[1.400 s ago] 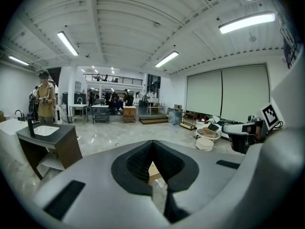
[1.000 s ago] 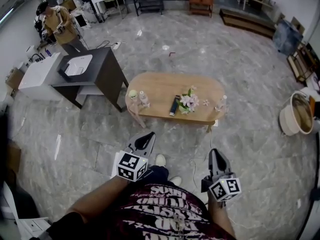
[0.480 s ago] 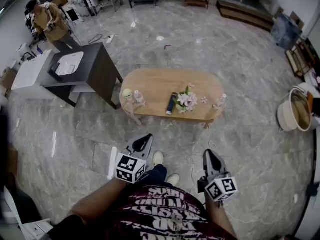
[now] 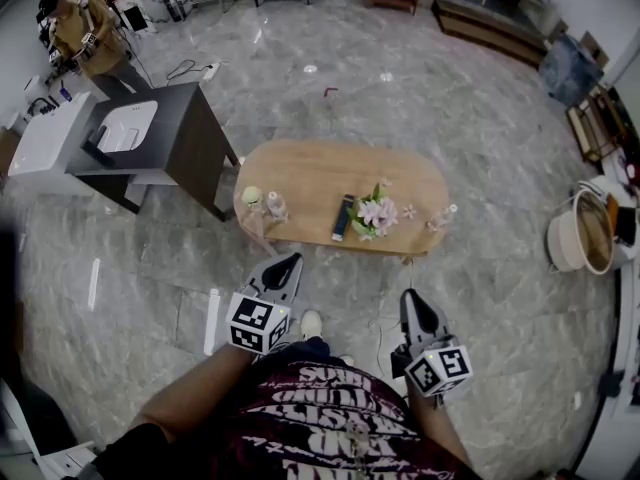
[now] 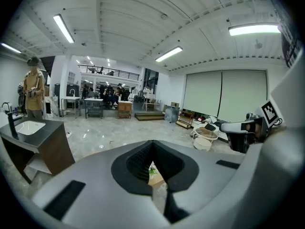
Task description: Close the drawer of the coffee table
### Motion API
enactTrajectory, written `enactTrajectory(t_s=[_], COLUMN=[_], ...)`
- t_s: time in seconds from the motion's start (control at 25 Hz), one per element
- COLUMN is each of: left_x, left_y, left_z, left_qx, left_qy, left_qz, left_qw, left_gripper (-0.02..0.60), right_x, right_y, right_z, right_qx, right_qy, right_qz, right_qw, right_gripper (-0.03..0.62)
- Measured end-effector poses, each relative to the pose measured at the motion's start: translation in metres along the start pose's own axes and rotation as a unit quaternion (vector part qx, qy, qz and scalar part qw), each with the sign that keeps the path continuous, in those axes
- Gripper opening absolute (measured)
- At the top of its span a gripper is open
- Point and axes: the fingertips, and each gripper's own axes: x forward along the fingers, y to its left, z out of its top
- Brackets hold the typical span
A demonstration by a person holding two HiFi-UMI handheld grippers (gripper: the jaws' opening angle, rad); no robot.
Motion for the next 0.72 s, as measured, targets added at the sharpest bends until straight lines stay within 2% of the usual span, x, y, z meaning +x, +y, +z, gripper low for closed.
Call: enactTrajectory(t_s=[0.36,0.52,0.72], left_x=[0.036,0.046,0.054], left_y=[0.051,0.074,0.08], left_z=[0.015,0.007,-0.002], left_qx=[0.0,-0.022,-0.033], left_qy=[-0.005,0.006,0.014], left_qz=[-0.022,-0.019,-0.023], left_qw=[0.9998,0.9996,0.9991], left_gripper=[0.021,0.021,0.021], right_x=[0.056,0.071,0.083], right_y=[0.004,0.006,0.001], right_z=[0.012,0.01,0.006], right_qx=[-0.011,-0.015,-0.011], right_qy=[-0.004,0.004,0.021], right_qz=[-0.022,-0.029,-0.033], right_qw=[1.0,0.999,0.999], right_gripper=[0.035,0.035,0.035])
